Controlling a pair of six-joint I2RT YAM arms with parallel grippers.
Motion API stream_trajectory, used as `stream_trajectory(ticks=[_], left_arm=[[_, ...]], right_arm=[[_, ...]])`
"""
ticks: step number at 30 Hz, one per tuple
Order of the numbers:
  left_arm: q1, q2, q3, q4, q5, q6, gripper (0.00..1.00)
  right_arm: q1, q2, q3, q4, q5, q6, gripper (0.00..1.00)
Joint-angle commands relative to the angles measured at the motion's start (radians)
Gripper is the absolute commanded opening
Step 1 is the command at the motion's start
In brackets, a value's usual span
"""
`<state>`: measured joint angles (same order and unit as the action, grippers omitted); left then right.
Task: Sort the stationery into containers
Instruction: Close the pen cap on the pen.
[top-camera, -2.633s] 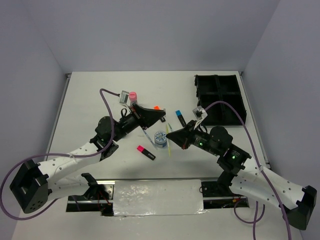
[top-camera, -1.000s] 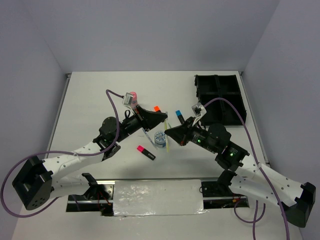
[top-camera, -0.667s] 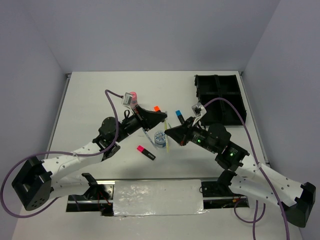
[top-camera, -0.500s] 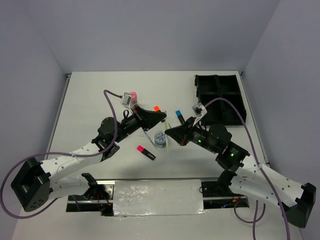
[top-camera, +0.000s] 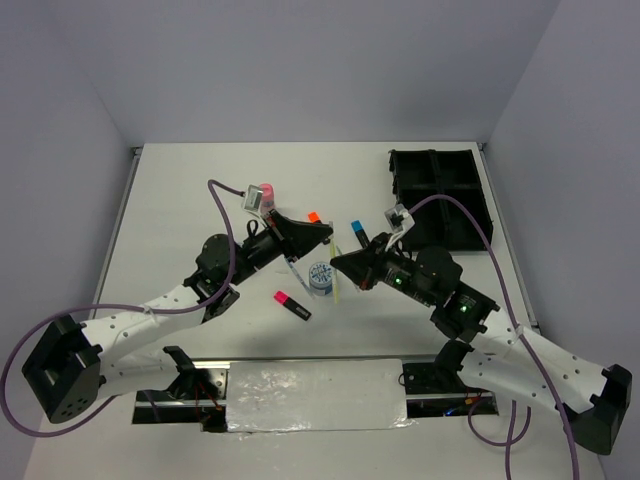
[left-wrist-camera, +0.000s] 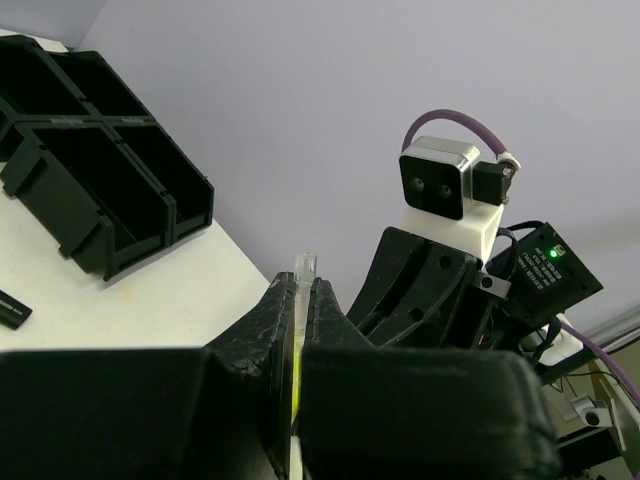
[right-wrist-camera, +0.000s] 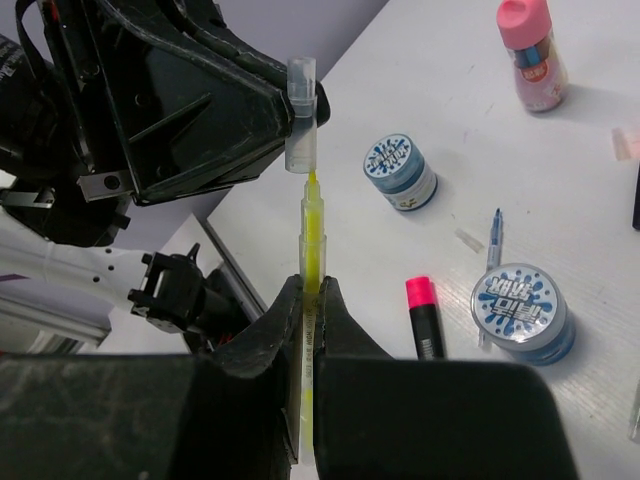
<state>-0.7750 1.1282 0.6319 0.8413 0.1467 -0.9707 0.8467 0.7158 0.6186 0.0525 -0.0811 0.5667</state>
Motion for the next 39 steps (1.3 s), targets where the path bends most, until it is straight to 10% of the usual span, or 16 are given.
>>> stream_trajectory(ticks=[1,28,39], left_arm=[[-0.004,-0.001,0.005,0.087,0.019,0.009,0.00],[-0.015,-0.011,-0.005,0.067,0.073,0.016,0.01],[-0.020,-0.031,0.064,-0.111,0.091,0.150,0.49]], right_arm=[[0.008,0.011,0.056,0.024,0.026,-0.019,0.00],[0.005,0.051,0.145,0.152,0.063,-0.142,0.00],[0.006,0.031,0.119,0.193,-0.045,-0.246,0.00]])
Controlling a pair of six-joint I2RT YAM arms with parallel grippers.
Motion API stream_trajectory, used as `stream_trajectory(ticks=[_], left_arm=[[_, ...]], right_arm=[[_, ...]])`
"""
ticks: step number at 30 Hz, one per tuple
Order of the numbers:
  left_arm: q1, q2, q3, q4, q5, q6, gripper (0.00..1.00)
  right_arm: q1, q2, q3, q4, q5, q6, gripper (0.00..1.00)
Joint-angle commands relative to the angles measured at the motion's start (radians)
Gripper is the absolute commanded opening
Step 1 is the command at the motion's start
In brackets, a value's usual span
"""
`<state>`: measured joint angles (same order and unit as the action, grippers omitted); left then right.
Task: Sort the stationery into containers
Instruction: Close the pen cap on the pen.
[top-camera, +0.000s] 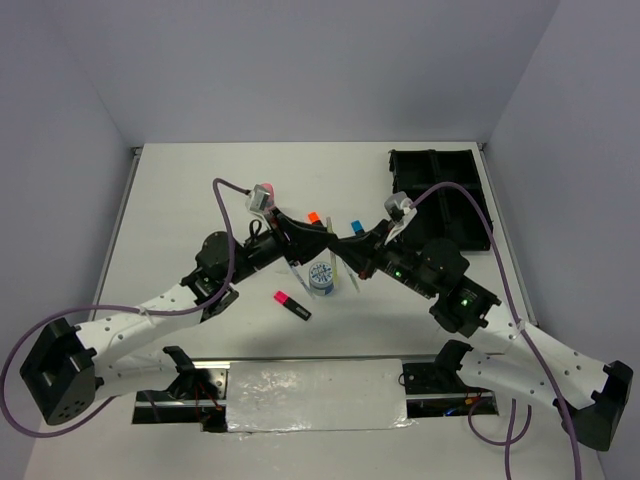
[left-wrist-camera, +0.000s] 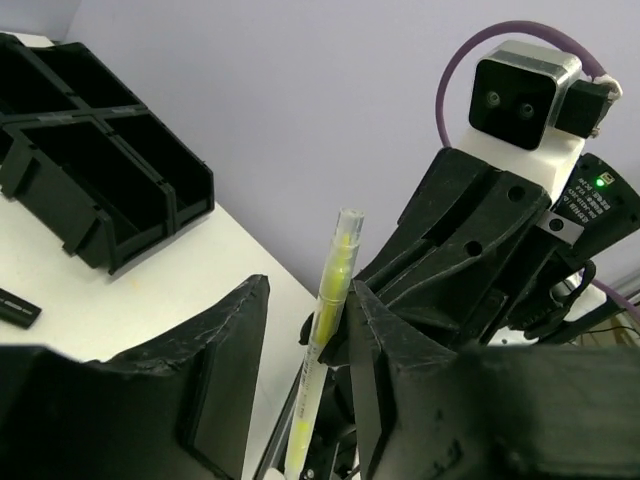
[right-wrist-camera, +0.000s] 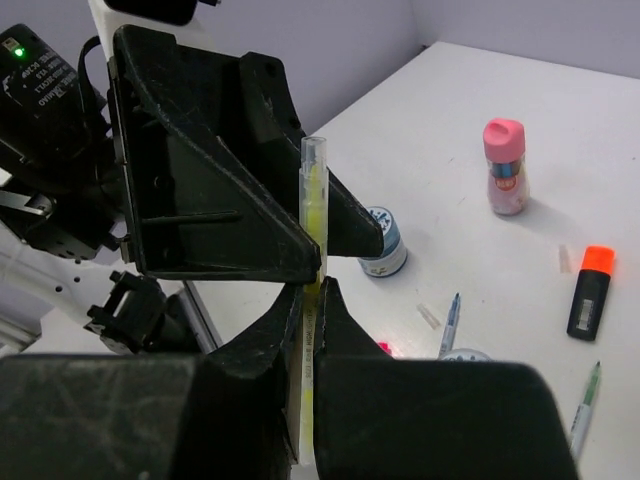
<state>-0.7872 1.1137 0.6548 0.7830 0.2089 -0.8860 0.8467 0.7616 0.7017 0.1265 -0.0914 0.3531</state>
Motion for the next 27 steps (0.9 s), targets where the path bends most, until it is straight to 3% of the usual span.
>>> stream_trajectory(ticks=[1,3,4,6,8,10,12,15,16,17,21,27], left_arm=[[-0.007,-0.020,0.048,-0.057,0.026,0.068,0.48],[-0.006,-0.020,0.062,-0.062,0.026,0.071,0.43],[-0.007,-0.020,0.065,-0.068,0.024,0.071,0.29],[-0.007,-0.018,0.078,-0.074,0.027,0.079,0.24],[-0.006,-0.014,0.092,-0.083,0.037,0.085,0.06],[-0.007,-0.011,0.097,-0.088,0.049,0.096,0.00],[-0.006,-0.012,0.094,-0.085,0.049,0.098,0.00],[-0.007,-0.029,0.091,-0.073,0.063,0.116,0.00],[-0.006,-0.041,0.097,-0.077,0.069,0.128,0.00],[-0.007,-0.046,0.101,-0.076,0.079,0.137,0.00],[-0.006,-0.072,0.106,-0.048,0.125,0.176,0.00],[-0.007,-0.086,0.120,-0.045,0.145,0.180,0.00]], right_arm=[[0.006,-0.016,0.030,0.119,-0.036,-0.031,0.00],[0.006,-0.016,0.018,0.121,-0.047,-0.026,0.00],[0.006,-0.015,0.012,0.124,-0.054,-0.025,0.00],[0.006,-0.016,0.001,0.134,-0.082,-0.023,0.00],[0.006,-0.018,-0.007,0.147,-0.091,-0.017,0.00],[0.006,-0.018,-0.011,0.150,-0.105,-0.016,0.00],[0.008,-0.010,-0.008,0.145,-0.136,-0.019,0.00],[0.006,0.004,-0.005,0.121,-0.168,-0.031,0.37],[0.005,0.008,-0.005,0.107,-0.174,-0.035,0.57],[0.005,0.016,-0.007,0.082,-0.177,-0.045,0.61],[0.006,0.028,-0.022,0.070,-0.198,-0.051,0.66],[0.005,0.048,-0.018,0.071,-0.225,-0.052,0.60]])
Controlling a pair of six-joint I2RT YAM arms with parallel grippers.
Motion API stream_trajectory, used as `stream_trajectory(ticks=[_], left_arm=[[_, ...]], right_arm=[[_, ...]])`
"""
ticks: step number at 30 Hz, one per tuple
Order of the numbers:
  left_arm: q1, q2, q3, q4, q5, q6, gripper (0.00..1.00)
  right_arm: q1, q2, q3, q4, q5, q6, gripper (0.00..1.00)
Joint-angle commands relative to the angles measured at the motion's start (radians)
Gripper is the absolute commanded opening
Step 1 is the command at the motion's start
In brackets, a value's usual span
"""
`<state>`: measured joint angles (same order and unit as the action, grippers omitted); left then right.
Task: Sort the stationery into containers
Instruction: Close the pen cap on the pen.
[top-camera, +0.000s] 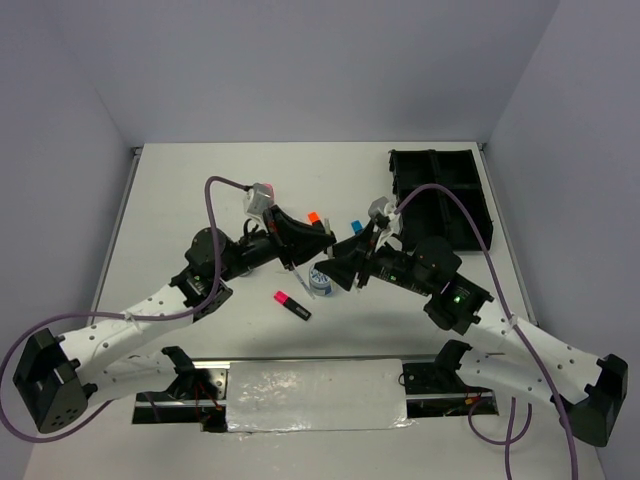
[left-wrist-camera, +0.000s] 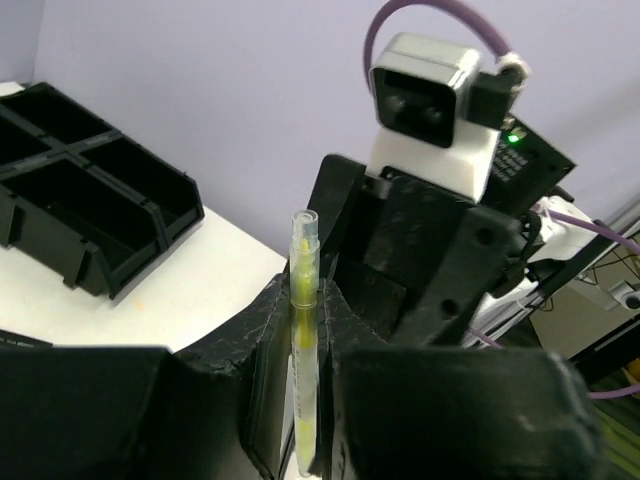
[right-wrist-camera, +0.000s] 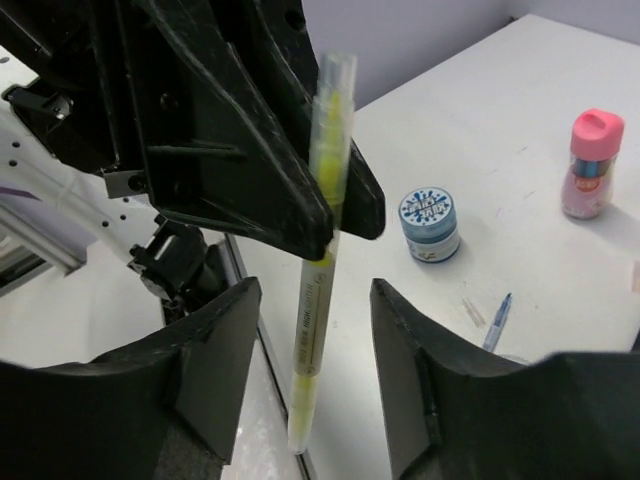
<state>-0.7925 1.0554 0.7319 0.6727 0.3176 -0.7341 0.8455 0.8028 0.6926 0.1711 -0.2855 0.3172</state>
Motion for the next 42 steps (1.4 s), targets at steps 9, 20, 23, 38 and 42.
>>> stream_trajectory(ticks=[9,20,23,38,42], left_arm=[[-0.004,-0.021,0.029,0.073,0.031,0.022,0.36],[-0.004,-0.061,0.133,-0.110,-0.104,0.130,0.76],[-0.004,-0.058,0.162,-0.157,-0.135,0.144,0.73],[-0.004,-0.011,0.118,-0.114,-0.055,0.096,0.19],[-0.005,0.003,0.115,-0.137,-0.035,0.093,0.02]], right_arm=[[0.007,0.004,0.005,0.034,-0.020,-0.003,0.00],[0.007,0.010,0.007,0.005,-0.023,0.002,0.00],[0.007,0.010,0.007,0.005,-0.030,0.005,0.00],[0.009,0.048,0.068,-0.044,0.000,0.005,0.00],[0.006,0.065,0.117,-0.058,0.009,0.005,0.00]])
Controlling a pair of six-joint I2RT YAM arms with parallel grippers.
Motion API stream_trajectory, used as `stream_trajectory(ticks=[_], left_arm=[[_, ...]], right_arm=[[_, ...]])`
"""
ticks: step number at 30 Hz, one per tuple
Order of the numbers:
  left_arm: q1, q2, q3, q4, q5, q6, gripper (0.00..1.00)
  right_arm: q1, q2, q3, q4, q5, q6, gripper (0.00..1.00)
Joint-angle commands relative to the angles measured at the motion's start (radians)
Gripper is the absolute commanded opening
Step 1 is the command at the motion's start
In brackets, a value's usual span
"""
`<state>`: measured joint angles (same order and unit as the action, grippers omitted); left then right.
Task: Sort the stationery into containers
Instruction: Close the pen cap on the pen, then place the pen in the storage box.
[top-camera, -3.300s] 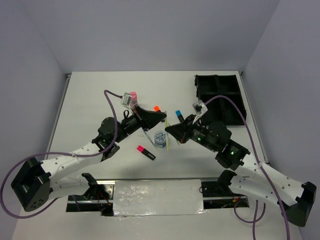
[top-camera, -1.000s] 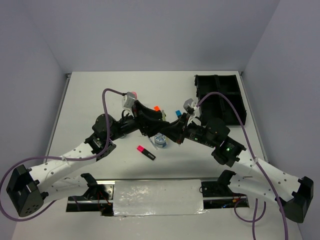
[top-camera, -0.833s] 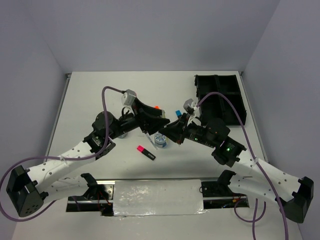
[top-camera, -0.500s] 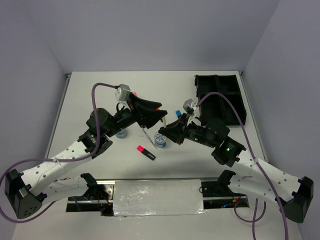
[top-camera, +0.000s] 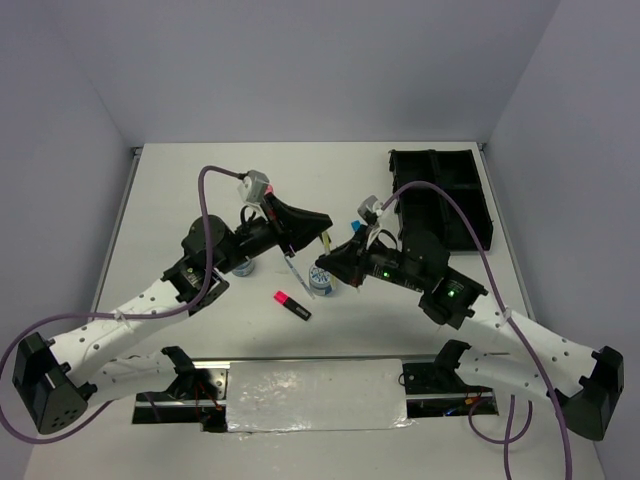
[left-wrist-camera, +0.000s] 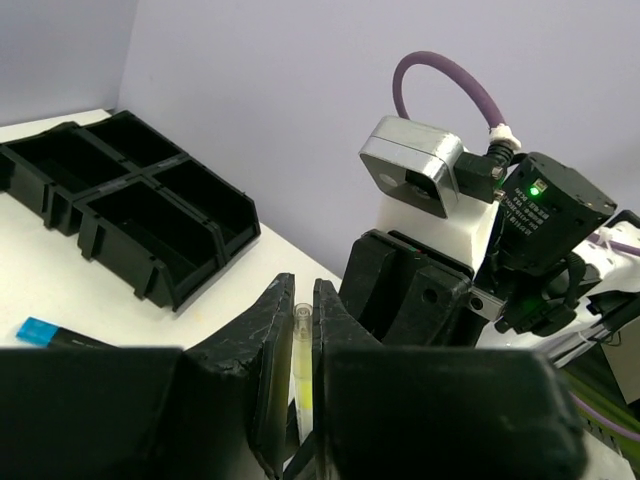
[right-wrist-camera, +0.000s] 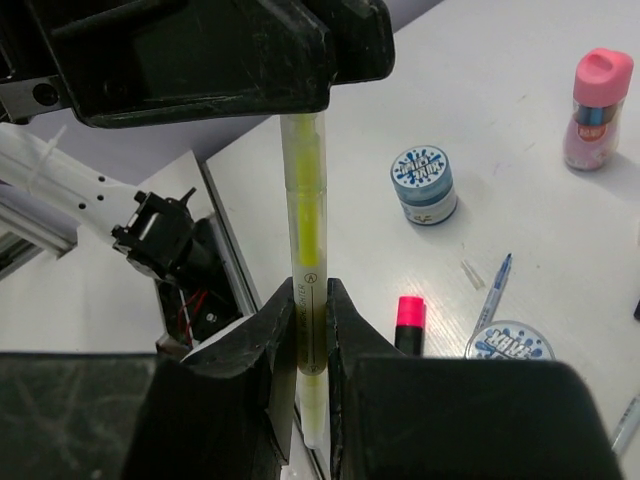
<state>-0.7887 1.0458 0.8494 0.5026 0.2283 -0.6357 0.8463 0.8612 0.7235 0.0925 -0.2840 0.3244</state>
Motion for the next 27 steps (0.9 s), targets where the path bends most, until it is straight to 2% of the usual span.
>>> stream_trajectory(ticks=[1,3,8,16,20,21,22,23,24,25,27], left_arm=[[-0.009,0.016,-0.004,0.025,0.051,-0.007,0.00],[-0.009,0.020,-0.026,0.019,0.054,-0.012,0.00],[-0.038,0.048,-0.104,0.036,0.042,-0.028,0.00],[-0.152,0.049,-0.171,0.039,-0.046,-0.004,0.00],[-0.155,0.034,-0.194,0.015,-0.061,-0.010,0.00],[-0.155,0.023,-0.185,-0.010,-0.102,-0.007,0.00],[-0.155,0.016,-0.168,-0.044,-0.136,0.007,0.00],[-0.155,-0.006,-0.109,-0.146,-0.185,0.016,0.00],[-0.153,-0.010,-0.069,-0.210,-0.299,0.033,0.02],[-0.153,-0.013,-0.021,-0.281,-0.373,0.037,0.10],[-0.153,-0.004,0.132,-0.446,-0.481,0.065,0.39]], right_arm=[[0.005,0.010,0.099,0.018,0.015,-0.002,0.00],[0.005,0.012,0.123,0.018,0.032,-0.004,0.00],[-0.007,0.054,0.309,0.000,0.082,-0.038,0.00],[-0.029,0.182,0.605,-0.068,0.071,-0.062,0.00],[-0.030,0.174,0.628,-0.085,0.079,-0.080,0.00],[-0.029,0.179,0.599,-0.085,0.057,-0.094,0.00],[-0.030,0.179,0.567,-0.120,0.059,-0.099,0.00],[-0.030,0.174,0.516,-0.117,0.069,-0.094,0.00],[-0.030,0.155,0.401,-0.100,0.092,-0.085,0.00],[-0.030,0.142,0.345,-0.096,0.109,-0.076,0.00],[-0.035,0.122,0.199,-0.097,0.137,-0.056,0.00]])
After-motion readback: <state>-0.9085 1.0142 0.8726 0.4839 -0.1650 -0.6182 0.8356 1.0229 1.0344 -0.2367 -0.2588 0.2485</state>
